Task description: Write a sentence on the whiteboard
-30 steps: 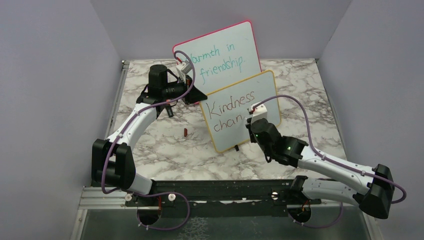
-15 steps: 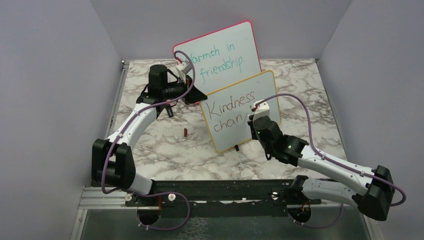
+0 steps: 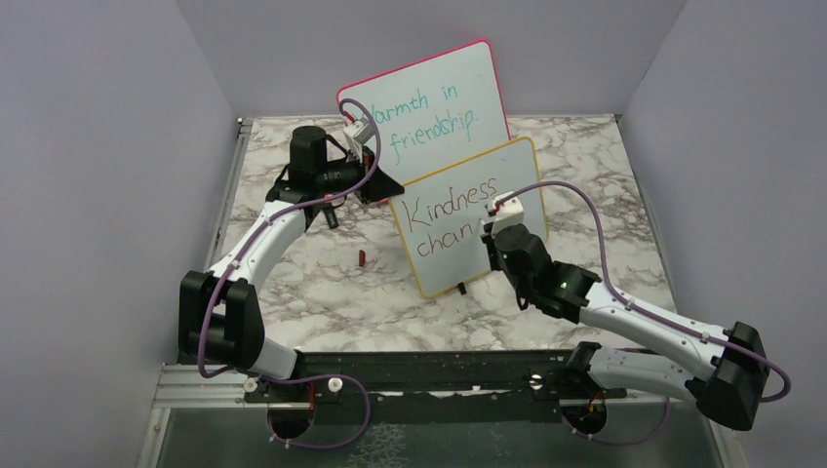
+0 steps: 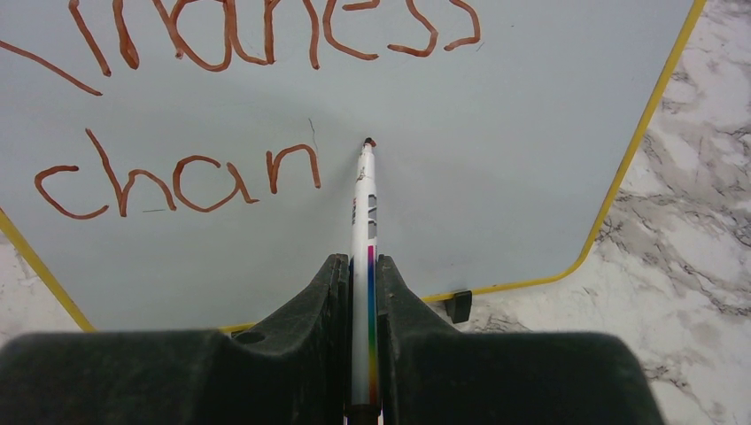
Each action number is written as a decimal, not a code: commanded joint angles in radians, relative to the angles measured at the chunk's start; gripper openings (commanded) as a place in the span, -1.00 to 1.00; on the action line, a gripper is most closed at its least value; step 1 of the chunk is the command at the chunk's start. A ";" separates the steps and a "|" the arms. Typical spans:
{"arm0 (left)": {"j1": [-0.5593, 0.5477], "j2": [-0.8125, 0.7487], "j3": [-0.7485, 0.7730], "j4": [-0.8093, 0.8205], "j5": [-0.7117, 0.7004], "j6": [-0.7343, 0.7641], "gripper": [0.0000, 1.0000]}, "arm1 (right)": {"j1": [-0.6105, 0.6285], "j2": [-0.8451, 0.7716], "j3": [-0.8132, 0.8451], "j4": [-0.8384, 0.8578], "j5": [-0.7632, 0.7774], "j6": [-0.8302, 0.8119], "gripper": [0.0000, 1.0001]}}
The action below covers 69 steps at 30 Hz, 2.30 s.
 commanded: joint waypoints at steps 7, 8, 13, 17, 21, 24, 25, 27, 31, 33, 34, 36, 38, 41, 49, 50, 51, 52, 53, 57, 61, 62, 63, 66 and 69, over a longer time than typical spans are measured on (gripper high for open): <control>-0.028 0.044 -0.014 -0.083 -0.023 0.035 -1.00 | -0.008 0.002 0.009 -0.025 -0.118 -0.001 -0.99; -0.028 0.044 -0.014 -0.082 -0.023 0.036 -1.00 | -0.007 -0.002 0.006 -0.030 -0.121 -0.001 -0.98; -0.028 0.044 -0.014 -0.083 -0.024 0.036 -1.00 | -0.007 -0.005 0.005 -0.059 -0.136 0.005 -0.99; -0.028 0.044 -0.014 -0.082 -0.025 0.036 -1.00 | -0.007 0.000 0.006 -0.085 -0.138 0.013 -0.99; -0.028 0.043 -0.014 -0.082 -0.026 0.036 -1.00 | -0.007 0.000 0.007 -0.120 -0.122 0.027 -0.99; -0.028 0.043 -0.014 -0.083 -0.023 0.036 -1.00 | -0.007 -0.001 0.007 -0.141 -0.098 0.033 -0.99; -0.028 0.043 -0.014 -0.083 -0.024 0.036 -1.00 | -0.007 -0.001 0.006 -0.144 -0.092 0.033 -0.99; -0.028 0.042 -0.014 -0.083 -0.025 0.036 -1.00 | -0.007 0.001 0.006 -0.150 -0.074 0.038 -0.99; -0.028 0.041 -0.014 -0.082 -0.024 0.036 -1.00 | -0.008 0.004 0.004 -0.144 -0.034 0.046 -0.99; -0.028 0.041 -0.014 -0.082 -0.024 0.036 -1.00 | -0.011 0.003 -0.002 -0.123 -0.025 0.047 -0.99; -0.028 0.040 -0.014 -0.082 -0.024 0.036 -1.00 | -0.013 0.004 -0.003 -0.116 -0.020 0.047 -0.99; -0.028 0.039 -0.016 -0.083 -0.024 0.036 -1.00 | -0.021 0.008 0.000 -0.110 -0.014 0.047 -0.99; -0.028 0.039 -0.016 -0.083 -0.026 0.036 -1.00 | -0.026 0.009 0.003 -0.106 -0.014 0.046 -0.99; -0.028 0.039 -0.014 -0.082 -0.025 0.036 -1.00 | -0.032 0.003 0.006 -0.103 -0.004 0.046 -0.99; -0.028 0.041 -0.014 -0.082 -0.024 0.038 -1.00 | -0.040 -0.011 0.004 -0.049 -0.001 0.035 -0.99; -0.028 0.041 -0.014 -0.082 -0.023 0.038 -1.00 | -0.040 -0.014 0.003 -0.038 -0.004 0.031 -0.99; -0.028 0.042 -0.014 -0.082 -0.024 0.038 -1.00 | -0.040 -0.015 0.004 -0.030 -0.005 0.029 -0.99; -0.028 0.043 -0.014 -0.084 -0.024 0.037 -1.00 | -0.040 -0.016 0.004 -0.022 -0.001 0.026 -0.99; -0.028 0.041 -0.014 -0.084 -0.024 0.038 -1.00 | -0.040 -0.016 0.004 -0.013 -0.001 0.022 -0.99; -0.028 0.041 -0.014 -0.085 -0.025 0.039 -1.00 | -0.041 -0.016 0.011 0.012 0.005 0.009 -0.99; -0.028 0.041 -0.013 -0.086 -0.024 0.039 -1.00 | -0.041 -0.015 0.017 0.025 0.009 -0.001 -0.99; -0.028 0.041 -0.013 -0.086 -0.026 0.039 -1.00 | -0.043 -0.014 0.017 0.028 0.009 -0.002 -0.98; -0.028 0.041 -0.013 -0.086 -0.025 0.039 -1.00 | -0.042 -0.014 0.017 0.032 0.007 -0.004 -0.99; -0.028 0.043 -0.013 -0.087 -0.024 0.039 -1.00 | -0.042 -0.008 0.021 0.028 0.002 -0.003 -0.99; -0.028 0.041 -0.013 -0.087 -0.026 0.039 -1.00 | -0.044 -0.004 0.019 0.014 -0.005 0.002 -0.99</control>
